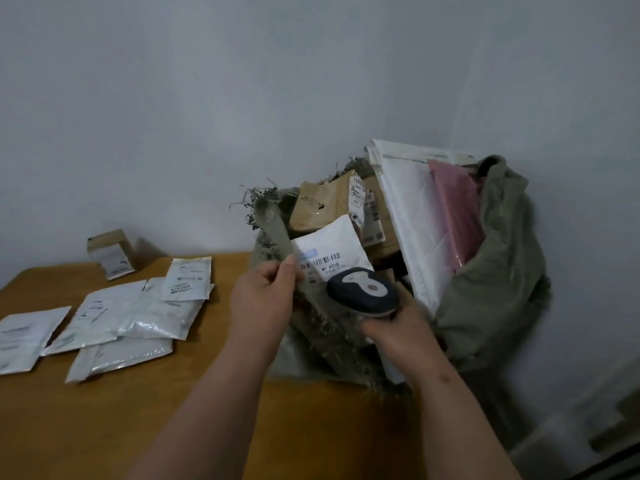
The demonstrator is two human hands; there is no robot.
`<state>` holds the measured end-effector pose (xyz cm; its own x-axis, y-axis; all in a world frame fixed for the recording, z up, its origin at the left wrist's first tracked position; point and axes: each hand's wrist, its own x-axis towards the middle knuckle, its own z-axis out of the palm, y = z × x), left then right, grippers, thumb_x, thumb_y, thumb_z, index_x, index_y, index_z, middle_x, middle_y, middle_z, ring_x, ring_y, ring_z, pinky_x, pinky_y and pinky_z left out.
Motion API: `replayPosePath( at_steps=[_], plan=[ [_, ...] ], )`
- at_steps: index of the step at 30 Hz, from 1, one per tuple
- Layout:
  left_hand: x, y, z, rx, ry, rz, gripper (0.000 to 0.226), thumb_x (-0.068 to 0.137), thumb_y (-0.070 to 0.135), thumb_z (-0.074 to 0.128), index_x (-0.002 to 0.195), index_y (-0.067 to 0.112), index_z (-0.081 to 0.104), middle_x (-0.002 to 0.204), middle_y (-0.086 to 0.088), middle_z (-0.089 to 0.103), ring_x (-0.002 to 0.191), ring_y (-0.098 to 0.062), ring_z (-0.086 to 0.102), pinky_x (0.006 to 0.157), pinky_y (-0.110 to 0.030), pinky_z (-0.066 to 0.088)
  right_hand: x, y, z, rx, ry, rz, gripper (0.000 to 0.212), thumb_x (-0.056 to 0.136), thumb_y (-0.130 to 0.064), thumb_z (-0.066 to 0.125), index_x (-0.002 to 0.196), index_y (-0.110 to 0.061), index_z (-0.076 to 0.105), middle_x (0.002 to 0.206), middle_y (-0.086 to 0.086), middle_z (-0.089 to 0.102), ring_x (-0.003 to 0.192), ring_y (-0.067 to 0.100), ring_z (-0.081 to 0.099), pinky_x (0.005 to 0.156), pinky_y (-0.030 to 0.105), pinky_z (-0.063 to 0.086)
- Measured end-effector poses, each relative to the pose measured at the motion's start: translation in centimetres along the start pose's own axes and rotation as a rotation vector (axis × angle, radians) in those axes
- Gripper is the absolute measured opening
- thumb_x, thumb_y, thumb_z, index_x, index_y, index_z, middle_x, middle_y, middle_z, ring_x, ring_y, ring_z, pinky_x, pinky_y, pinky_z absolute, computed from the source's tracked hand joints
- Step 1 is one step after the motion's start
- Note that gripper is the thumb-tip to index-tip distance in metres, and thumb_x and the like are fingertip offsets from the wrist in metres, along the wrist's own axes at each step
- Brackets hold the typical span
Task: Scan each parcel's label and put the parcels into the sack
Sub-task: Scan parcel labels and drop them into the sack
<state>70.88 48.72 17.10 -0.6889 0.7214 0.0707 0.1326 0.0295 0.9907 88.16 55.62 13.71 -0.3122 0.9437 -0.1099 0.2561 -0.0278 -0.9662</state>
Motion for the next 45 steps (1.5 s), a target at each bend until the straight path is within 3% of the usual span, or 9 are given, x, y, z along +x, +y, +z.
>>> replayPosePath(
  at_steps=[5,8,11,14,18,22,29,41,45],
  plan=[
    [0.4,-0.9,-0.9,-0.007,-0.014,0.03,0.018,0.098,0.037,0.059,0.086,0.037,0.073,0.083,0.015,0.072,0.087,-0.015,0.07,0.081,-0.047,0.061,-0.9,-1.0,-0.9,0.138,0.211,-0.011,0.04,0.078,-0.008,0.077,0.114,-0.025,0.067,0.09,-0.01,0.071,0.086,0.012,0.063,0.066,0.029,0.046],
    [0.1,-1.4,-1.5,-0.041,-0.058,0.044,0.023,0.099,0.034,0.057,0.117,0.045,0.068,0.093,0.017,0.07,0.09,-0.008,0.068,0.081,-0.035,0.06,-1.9,-2.7,-1.5,0.151,0.234,-0.07,0.016,0.077,-0.007,0.076,0.081,-0.02,0.068,0.063,-0.009,0.066,0.067,0.011,0.054,0.059,0.028,0.043],
    [-0.3,-1.8,-2.6,-0.066,-0.059,0.068,0.035,0.099,0.037,0.055,0.132,0.048,0.056,0.095,0.013,0.068,0.088,-0.004,0.066,0.075,-0.026,0.056,-3.8,-4.7,-0.9,0.128,0.242,-0.159,0.025,0.076,-0.006,0.077,0.091,-0.023,0.064,0.081,0.011,0.06,0.067,0.011,0.05,0.061,0.032,0.042],
    [-0.4,-2.2,-4.9,-0.09,-0.007,0.077,0.034,0.1,0.038,0.052,0.133,0.049,0.049,0.091,0.007,0.065,0.074,0.0,0.065,0.058,-0.014,0.05,-5.9,-6.4,0.6,0.146,0.133,-0.156,0.022,0.075,-0.009,0.08,0.092,-0.023,0.075,0.083,0.004,0.071,0.084,0.022,0.068,0.074,0.041,0.056],
    [-0.3,-3.4,-9.8,-0.148,0.034,0.007,0.029,0.102,0.04,0.049,0.131,0.045,0.052,0.105,0.006,0.063,0.082,-0.009,0.065,0.07,-0.026,0.051,-8.5,-7.5,6.1,0.153,-0.1,-0.13,0.013,0.075,-0.016,0.082,0.086,-0.02,0.079,0.086,0.008,0.077,0.085,0.026,0.073,0.077,0.041,0.059],
    [-0.4,-5.6,-17.2,-0.127,0.084,-0.062,0.027,0.103,0.038,0.048,0.129,0.037,0.056,0.105,0.005,0.064,0.081,-0.011,0.064,0.071,-0.029,0.05,-10.2,-7.1,15.2,0.056,-0.15,-0.072,0.021,0.085,-0.014,0.078,0.098,-0.029,0.072,0.081,0.002,0.076,0.079,0.022,0.073,0.073,0.039,0.061],
    [-0.7,-10.9,-32.2,-0.096,0.185,-0.246,0.026,0.103,0.037,0.049,0.126,0.032,0.057,0.106,0.003,0.064,0.086,-0.014,0.064,0.076,-0.03,0.052,-11.9,-6.0,29.0,-0.005,-0.189,-0.006,0.018,0.084,-0.031,0.079,0.099,-0.03,0.069,0.076,-0.011,0.077,0.083,0.014,0.075,0.088,0.045,0.061],
    [3.9,-18.9,-44.2,-0.072,0.353,-0.503,0.016,0.102,0.035,0.051,0.114,0.03,0.06,0.103,0.0,0.066,0.089,-0.017,0.066,0.069,-0.029,0.05,-6.8,-5.5,44.7,-0.103,-0.362,0.097,0.027,0.081,-0.037,0.08,0.094,-0.014,0.074,0.071,-0.003,0.077,0.078,0.021,0.076,0.083,0.047,0.061],
    [7.4,-21.3,-46.4,-0.051,0.409,-0.574,0.015,0.102,0.033,0.052,0.114,0.028,0.06,0.103,-0.001,0.065,0.089,-0.018,0.065,0.07,-0.03,0.051,-3.1,-4.8,49.3,-0.049,-0.41,0.127,0.026,0.081,-0.033,0.08,0.093,-0.011,0.073,0.071,-0.002,0.076,0.069,0.016,0.076,0.063,0.034,0.059]
  ],
)
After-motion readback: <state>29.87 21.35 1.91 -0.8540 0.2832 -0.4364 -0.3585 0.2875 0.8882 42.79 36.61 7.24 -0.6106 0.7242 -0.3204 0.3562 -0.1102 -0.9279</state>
